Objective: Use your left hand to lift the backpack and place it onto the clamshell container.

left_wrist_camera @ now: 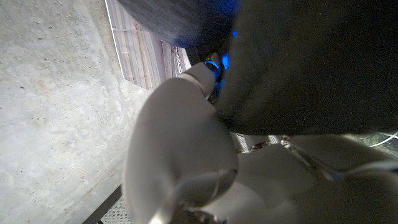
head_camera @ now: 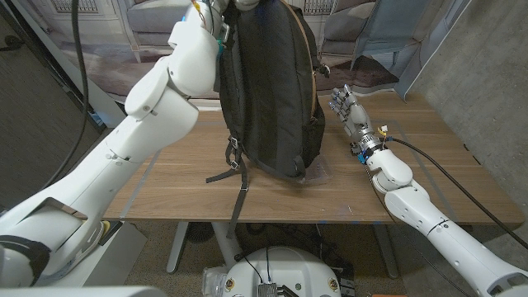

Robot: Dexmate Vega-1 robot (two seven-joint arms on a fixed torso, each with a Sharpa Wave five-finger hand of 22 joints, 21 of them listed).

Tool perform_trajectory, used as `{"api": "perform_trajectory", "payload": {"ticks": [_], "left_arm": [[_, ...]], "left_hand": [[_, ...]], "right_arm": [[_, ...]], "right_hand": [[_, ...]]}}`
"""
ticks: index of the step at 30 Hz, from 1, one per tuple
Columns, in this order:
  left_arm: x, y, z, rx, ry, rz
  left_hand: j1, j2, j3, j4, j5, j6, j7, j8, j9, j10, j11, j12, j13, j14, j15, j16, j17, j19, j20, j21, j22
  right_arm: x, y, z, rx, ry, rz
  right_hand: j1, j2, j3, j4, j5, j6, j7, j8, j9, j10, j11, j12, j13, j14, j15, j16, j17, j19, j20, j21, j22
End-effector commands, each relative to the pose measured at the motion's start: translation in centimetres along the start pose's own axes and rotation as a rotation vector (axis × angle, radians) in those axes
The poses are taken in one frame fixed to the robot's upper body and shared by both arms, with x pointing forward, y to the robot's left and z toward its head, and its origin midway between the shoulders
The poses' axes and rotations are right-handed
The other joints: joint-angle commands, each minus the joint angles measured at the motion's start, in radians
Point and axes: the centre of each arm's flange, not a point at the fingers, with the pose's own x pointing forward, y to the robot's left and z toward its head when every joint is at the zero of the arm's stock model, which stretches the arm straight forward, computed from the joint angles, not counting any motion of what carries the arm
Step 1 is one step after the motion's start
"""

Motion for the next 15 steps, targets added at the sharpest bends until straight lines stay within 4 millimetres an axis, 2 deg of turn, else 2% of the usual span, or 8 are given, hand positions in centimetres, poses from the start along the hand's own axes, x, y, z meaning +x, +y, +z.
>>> {"api": "perform_trajectory", "payload": {"ticks": [1, 15], "left_arm": [[-0.03, -0.25, 1.58, 0.0, -0.041, -0.014], [0.57, -1.23, 2.32, -0.015, -0.053, -0.038]], "left_hand": [[-0.002, 0.009, 0.009, 0.004, 0.004, 0.0, -0.008, 0.006, 0.001, 0.005, -0.002, 0.0, 0.002, 0.098, -0.147, -0.004, 0.005, -0.008, -0.128, 0.006, 0.001], [-0.003, 0.007, 0.01, 0.002, 0.004, -0.001, -0.011, 0.009, 0.001, 0.006, -0.003, -0.002, 0.005, 0.098, -0.146, -0.008, 0.01, -0.011, -0.129, 0.009, 0.001]], "right_arm": [[-0.42, -0.07, 0.0, 0.003, -0.007, -0.005], [-1.4, -0.37, -0.11, 0.008, 0.001, -0.016]], "right_hand": [[0.011, -0.002, -0.002, -0.005, -0.001, 0.005, 0.004, 0.0, 0.005, 0.005, 0.003, -0.004, 0.006, 0.003, 0.002, 0.003, 0.006, 0.009, -0.004, 0.003, 0.004], [0.011, -0.002, -0.003, -0.005, -0.001, 0.005, 0.004, 0.0, 0.005, 0.005, 0.002, -0.004, 0.006, 0.004, 0.002, 0.003, 0.006, 0.009, -0.003, 0.003, 0.004]]}}
